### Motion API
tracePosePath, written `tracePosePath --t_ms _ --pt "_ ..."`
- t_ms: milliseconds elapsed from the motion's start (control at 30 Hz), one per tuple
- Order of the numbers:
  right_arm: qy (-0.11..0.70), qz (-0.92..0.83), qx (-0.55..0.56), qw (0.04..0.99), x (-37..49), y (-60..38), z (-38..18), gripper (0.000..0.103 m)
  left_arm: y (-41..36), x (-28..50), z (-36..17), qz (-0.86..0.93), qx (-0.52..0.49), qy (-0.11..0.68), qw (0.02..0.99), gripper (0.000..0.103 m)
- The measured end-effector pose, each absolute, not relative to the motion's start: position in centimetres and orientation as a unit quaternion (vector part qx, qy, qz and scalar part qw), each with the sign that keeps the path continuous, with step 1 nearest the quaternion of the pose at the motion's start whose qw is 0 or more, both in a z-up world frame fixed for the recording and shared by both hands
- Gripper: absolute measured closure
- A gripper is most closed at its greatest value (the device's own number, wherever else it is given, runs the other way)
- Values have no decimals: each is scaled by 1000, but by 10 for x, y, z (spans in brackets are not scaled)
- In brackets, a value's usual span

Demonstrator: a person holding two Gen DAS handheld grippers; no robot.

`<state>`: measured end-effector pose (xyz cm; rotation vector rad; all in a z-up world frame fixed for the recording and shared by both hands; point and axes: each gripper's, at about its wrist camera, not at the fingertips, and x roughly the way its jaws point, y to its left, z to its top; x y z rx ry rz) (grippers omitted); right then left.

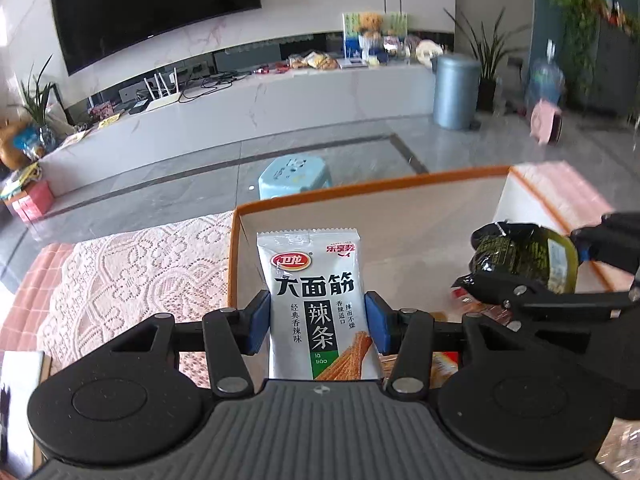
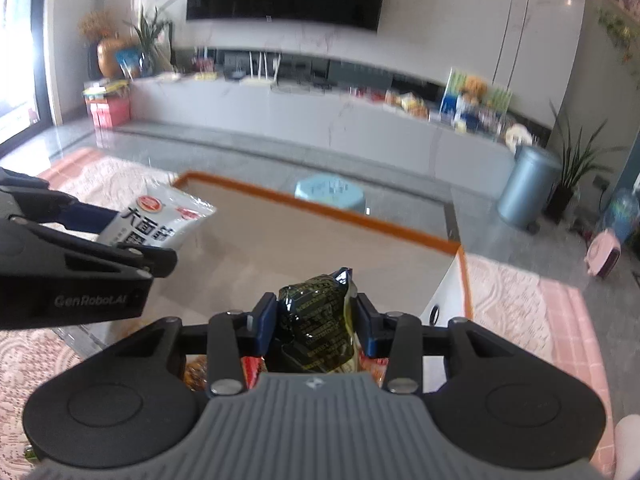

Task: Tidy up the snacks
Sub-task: 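Carry both snacks into the orange box and open both tools to release them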

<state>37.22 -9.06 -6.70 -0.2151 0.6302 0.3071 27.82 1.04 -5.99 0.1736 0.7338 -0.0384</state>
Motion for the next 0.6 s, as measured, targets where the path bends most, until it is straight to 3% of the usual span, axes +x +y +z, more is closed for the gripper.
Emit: tracePosePath --t_ms 300,600 --pt "361 143 -141 910 404 -72 -93 63 -9 294 -86 4 176 380 908 46" --pt "394 140 -155 895 410 -61 -109 62 -9 302 -98 20 191 419 888 46"
